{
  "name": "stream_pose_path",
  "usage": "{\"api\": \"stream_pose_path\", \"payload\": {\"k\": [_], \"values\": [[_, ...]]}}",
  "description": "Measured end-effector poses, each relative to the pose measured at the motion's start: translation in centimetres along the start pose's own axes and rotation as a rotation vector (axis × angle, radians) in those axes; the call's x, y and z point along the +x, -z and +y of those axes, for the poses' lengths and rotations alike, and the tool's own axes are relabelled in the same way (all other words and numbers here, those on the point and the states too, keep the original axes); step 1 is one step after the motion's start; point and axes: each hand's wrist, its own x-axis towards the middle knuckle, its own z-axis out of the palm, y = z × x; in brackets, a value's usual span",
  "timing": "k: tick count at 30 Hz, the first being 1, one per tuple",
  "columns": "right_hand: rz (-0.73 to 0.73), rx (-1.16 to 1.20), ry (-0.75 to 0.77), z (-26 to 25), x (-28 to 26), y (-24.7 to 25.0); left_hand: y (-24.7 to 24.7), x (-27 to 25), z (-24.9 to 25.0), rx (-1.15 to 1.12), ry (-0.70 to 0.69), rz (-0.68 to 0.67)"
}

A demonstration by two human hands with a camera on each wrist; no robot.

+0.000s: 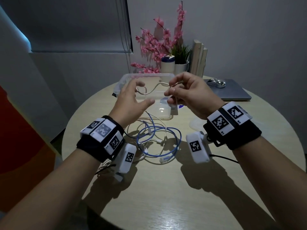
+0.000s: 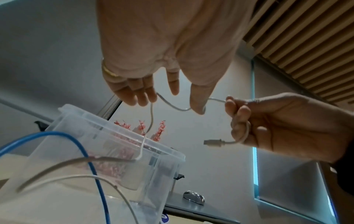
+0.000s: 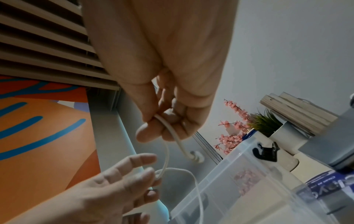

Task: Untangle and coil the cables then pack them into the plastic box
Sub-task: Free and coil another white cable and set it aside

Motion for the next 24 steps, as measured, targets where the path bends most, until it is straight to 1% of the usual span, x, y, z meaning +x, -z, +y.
{"api": "stream_pose_path", "payload": {"k": [2,4,8,10,13,15,18,20,22,24], "values": [[-0.012,0.024,-0.008,-0.2,0.0,-0.1,-0.2,0.2,0.0,0.046,-0.008,-0.045],[-0.010,-0.024,-0.038,-0.4,0.1,0.0,-0.5,0.3,-0.3,0.063,-0.013,-0.084],[-0.034,-0.155,-0.119,-0.2,0.0,0.4,-0.4,0.0,-0.9,0.117,-0.005,-0.053],[-0.022,-0.154,-0.116,-0.1,0.0,0.5,-0.3,-0.1,-1.0,0.154,0.013,-0.085],[0.022,-0.035,-0.075,0.2,0.1,0.4,-0.5,-0.5,-0.9,0.182,0.033,-0.245],[0.005,0.050,-0.048,0.3,0.1,0.5,-0.9,-0.7,-0.9,0.222,0.030,-0.328],[-0.097,0.187,-0.041,0.3,-0.1,0.5,-1.2,-0.8,-0.6,0.300,-0.045,-0.370],[-0.135,0.252,-0.049,0.2,-0.2,0.4,-1.3,-0.9,-0.3,0.333,-0.109,-0.396],[-0.145,0.299,-0.065,0.1,-0.3,0.0,-1.2,-1.2,0.1,0.358,-0.136,-0.441],[-0.117,0.395,-0.072,0.2,-0.3,-0.4,-1.1,-1.6,0.2,0.340,-0.117,-0.534]]}}
